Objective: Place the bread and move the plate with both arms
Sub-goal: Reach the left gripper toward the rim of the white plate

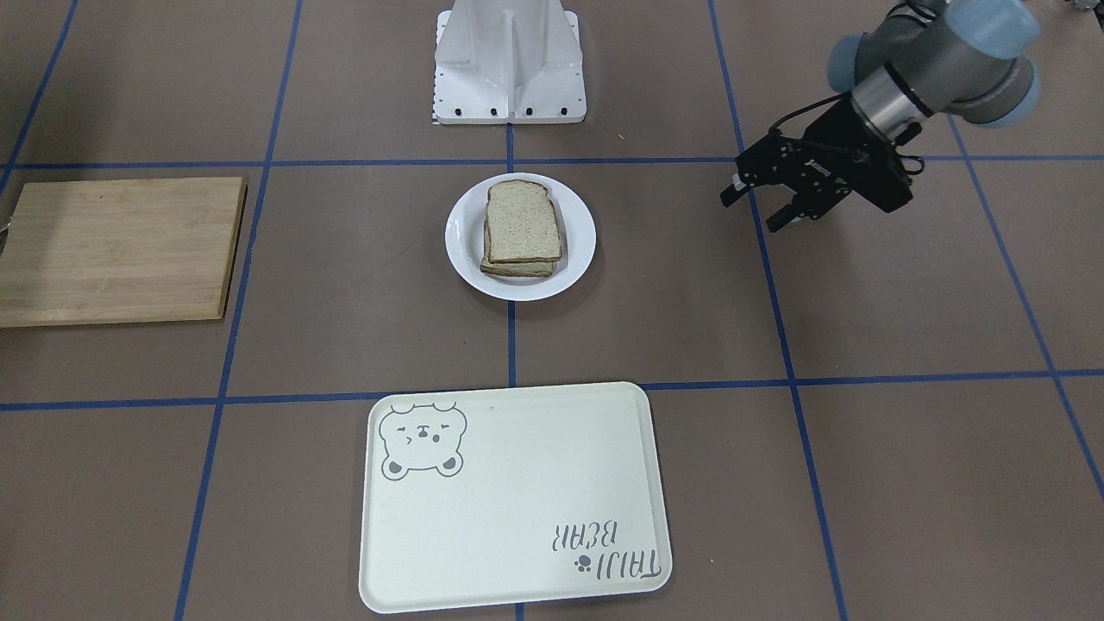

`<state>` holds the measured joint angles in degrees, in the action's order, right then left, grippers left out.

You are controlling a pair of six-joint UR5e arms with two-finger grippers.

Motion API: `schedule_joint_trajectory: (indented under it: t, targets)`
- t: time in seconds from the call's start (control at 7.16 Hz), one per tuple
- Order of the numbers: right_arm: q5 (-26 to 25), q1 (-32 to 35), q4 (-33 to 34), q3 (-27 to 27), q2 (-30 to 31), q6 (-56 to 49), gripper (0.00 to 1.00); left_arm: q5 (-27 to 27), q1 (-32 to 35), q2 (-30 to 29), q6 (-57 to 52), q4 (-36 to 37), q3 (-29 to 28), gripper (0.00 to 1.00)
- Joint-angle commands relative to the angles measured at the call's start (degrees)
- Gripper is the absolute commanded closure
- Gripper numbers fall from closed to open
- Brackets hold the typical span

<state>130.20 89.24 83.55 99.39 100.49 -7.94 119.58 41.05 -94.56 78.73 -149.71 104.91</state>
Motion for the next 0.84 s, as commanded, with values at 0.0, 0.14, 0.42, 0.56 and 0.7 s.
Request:
schedule_joint_trajectory:
  t: [0.0,0.14,0.42,0.56,0.7]
  targets:
    - [1.5,1.2,10.1,4.0,-2.1,-0.6,0.00,-11.3,-10.8,-0.9,4.8,-1.7,-1.2,0.01]
    - [1.5,1.2,10.6,4.3,-2.2,-0.6,0.00,-14.7,-13.7,-3.2,6.9,-1.7,-2.8,0.02]
    - [1.5,1.2,10.5,4.3,-2.4,-0.6,0.00,-19.0,-18.1,-8.4,10.6,-1.7,-5.7,0.20]
    - [1.5,1.1,10.5,4.3,-2.5,-0.5,0.00,-20.0,-19.2,-10.4,13.2,-1.7,-7.3,0.40]
    - [1.3,1.1,10.5,4.3,-2.5,-0.5,0.00,-20.1,-19.4,-11.8,13.4,-1.9,-8.9,0.49]
